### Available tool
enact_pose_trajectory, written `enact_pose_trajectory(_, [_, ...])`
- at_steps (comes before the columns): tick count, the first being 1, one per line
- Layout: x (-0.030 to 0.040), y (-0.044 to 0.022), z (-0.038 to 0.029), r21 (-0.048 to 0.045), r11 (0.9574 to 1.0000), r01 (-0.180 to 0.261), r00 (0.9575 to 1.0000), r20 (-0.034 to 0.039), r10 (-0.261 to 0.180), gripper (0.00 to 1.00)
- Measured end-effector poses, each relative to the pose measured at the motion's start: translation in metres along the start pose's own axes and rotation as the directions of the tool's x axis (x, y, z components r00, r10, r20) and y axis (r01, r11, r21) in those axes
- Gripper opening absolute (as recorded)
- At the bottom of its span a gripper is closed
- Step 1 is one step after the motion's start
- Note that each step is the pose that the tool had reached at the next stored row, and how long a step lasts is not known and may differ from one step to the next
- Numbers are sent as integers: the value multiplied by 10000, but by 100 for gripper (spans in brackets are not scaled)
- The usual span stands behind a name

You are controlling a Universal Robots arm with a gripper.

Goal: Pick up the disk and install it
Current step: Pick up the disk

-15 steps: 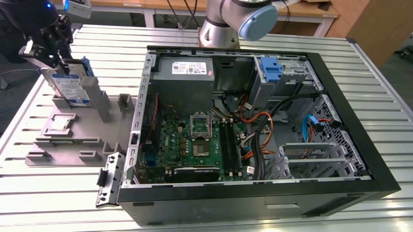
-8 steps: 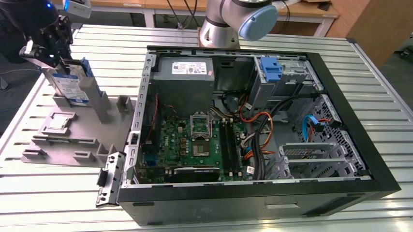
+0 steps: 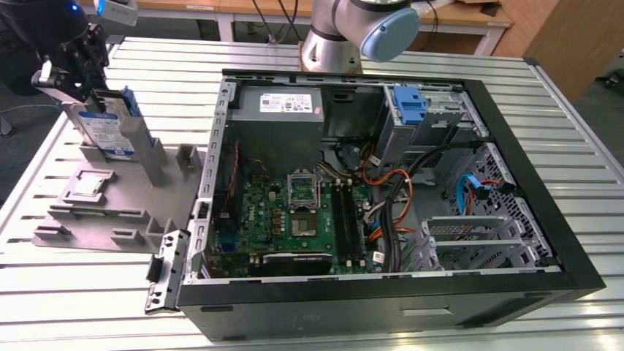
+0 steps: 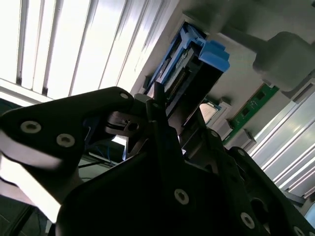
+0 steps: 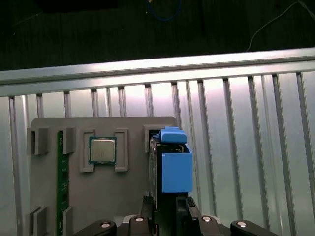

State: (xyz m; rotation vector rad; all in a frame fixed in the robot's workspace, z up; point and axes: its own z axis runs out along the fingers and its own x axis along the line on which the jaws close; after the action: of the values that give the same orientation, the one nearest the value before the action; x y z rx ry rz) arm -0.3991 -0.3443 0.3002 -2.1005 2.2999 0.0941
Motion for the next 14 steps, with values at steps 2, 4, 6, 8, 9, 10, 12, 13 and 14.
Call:
enact_pose_trajectory(2, [0, 0, 4, -21, 9994, 349, 9994, -9, -349, 36])
enact_pose_trajectory(4, [1, 0, 5, -30, 9987, 517, 9987, -16, -517, 36])
enact_pose_trajectory(6, [1, 0, 5, -29, 9986, 522, 9986, -17, -522, 36])
enact_pose_trajectory(8, [1, 0, 5, -29, 9986, 524, 9986, -17, -524, 36])
enact_pose_trajectory(9, [1, 0, 5, -29, 9986, 525, 9986, -17, -525, 36])
enact_pose_trajectory(10, [1, 0, 5, -29, 9986, 526, 9986, -17, -526, 36])
enact_pose_trajectory(12, [1, 0, 5, -29, 9986, 527, 9986, -17, -527, 36])
enact_pose_trajectory(13, [4, 0, 6, -29, 9986, 529, 9986, -17, -529, 36])
enact_pose_trajectory(14, [9, 2, 6, -28, 9986, 534, 9986, -19, -534, 36])
